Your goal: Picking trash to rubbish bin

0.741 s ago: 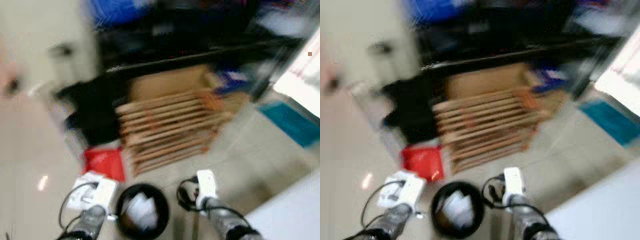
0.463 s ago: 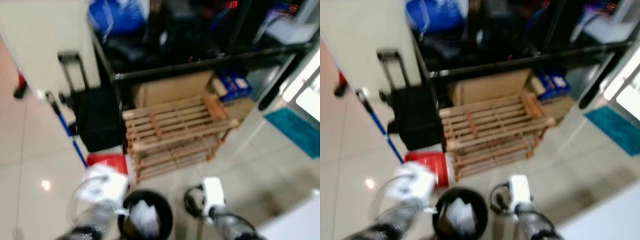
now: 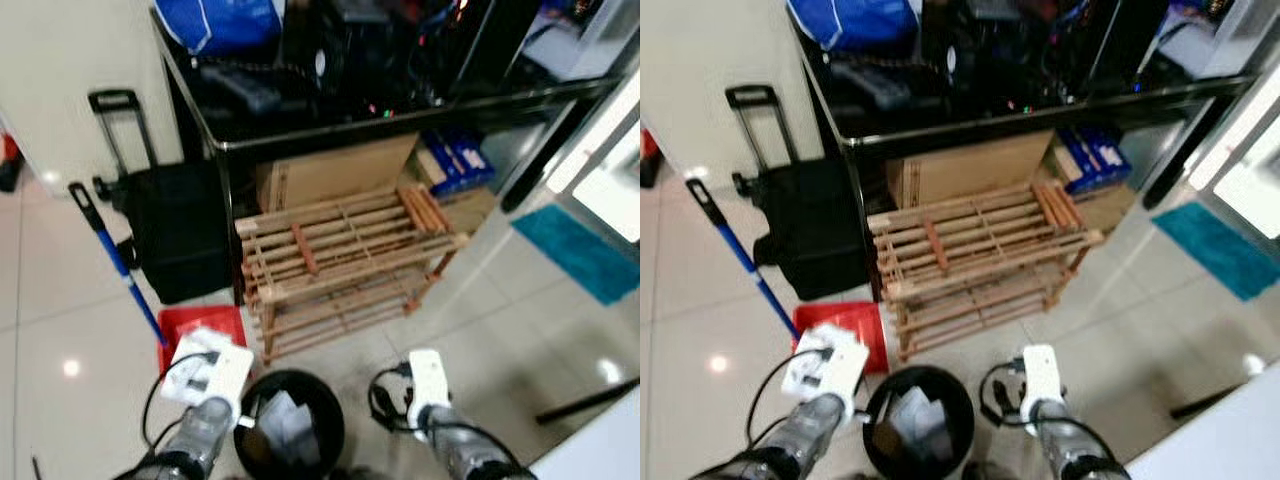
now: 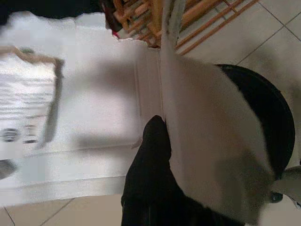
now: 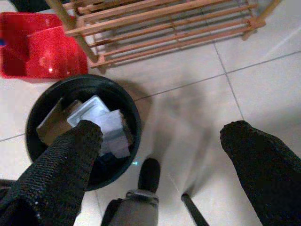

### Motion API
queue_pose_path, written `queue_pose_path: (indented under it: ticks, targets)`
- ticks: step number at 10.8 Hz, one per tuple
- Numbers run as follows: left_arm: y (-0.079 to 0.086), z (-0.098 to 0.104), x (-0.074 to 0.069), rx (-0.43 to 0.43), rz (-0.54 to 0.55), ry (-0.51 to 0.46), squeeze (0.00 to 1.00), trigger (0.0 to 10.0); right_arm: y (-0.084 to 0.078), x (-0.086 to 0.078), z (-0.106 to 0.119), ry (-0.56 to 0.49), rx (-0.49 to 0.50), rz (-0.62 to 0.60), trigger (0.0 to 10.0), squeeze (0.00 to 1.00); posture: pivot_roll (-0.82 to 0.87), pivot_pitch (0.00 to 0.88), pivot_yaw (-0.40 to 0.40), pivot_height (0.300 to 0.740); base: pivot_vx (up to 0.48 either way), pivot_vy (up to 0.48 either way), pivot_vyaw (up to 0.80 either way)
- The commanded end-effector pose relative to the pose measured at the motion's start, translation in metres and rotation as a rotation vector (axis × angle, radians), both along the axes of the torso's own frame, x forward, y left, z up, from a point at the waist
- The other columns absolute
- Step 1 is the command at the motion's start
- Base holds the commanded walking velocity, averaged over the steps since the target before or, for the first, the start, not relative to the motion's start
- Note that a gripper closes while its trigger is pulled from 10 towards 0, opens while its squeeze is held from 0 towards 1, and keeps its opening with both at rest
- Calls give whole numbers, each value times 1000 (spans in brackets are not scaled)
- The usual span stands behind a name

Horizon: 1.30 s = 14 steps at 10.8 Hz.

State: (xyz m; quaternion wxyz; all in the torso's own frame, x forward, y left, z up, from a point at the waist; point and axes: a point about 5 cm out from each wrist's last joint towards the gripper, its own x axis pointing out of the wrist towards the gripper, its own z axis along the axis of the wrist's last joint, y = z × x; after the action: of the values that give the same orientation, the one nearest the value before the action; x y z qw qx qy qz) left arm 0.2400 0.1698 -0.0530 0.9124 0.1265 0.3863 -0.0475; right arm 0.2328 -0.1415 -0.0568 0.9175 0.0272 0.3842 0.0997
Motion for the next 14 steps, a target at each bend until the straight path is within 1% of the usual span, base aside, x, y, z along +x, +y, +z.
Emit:
queue_pose_path:
  ticks: [1,2,3,4,6,8,9,10,11,12,14]
  targets:
    - [-4,-2,-2,-33,5,10,0,10000,-1,2,2,-12,-3,19,10000,0,-96,127,-107,740,0,0,0]
    - [-12,-1,0,-83,-6,10,0,10000,4,8,6,-26,21,67,10000,0,-104,140,-111,740,0,0,0]
    - [-15,-1,0,-101,-11,9,0,10000,5,9,7,-30,24,92,10000,0,-111,154,-114,740,0,0,0]
    - [-24,0,1,-163,-26,11,0,10000,7,13,12,-45,67,112,10000,0,-121,178,-121,740,0,0,0]
    - [-39,1,1,-239,-72,5,0,10000,20,14,18,-56,173,217,10000,0,-152,231,-129,740,0,0,0]
    - [-51,3,2,-310,-87,-9,0,10000,29,11,26,-82,239,291,10000,0,-198,291,-137,740,0,0,0]
    - [-55,5,3,-338,-98,-13,0,10000,31,9,29,-88,249,309,10000,0,-209,303,-140,740,0,0,0]
    - [-60,8,7,-385,-95,-19,0,10000,32,7,33,-100,256,327,10000,0,-217,318,-144,740,0,0,0]
    - [-62,9,8,-413,-82,-21,0,10000,32,6,35,-100,256,328,10000,0,-222,321,-144,740,0,0,0]
    - [-65,9,8,-435,-84,-15,0,10000,33,3,36,-98,260,330,10000,0,-224,320,-144,740,0,0,0]
    - [-69,9,7,-453,-94,-9,0,10000,34,-3,40,-86,265,333,10000,0,-225,319,-144,740,0,0,0]
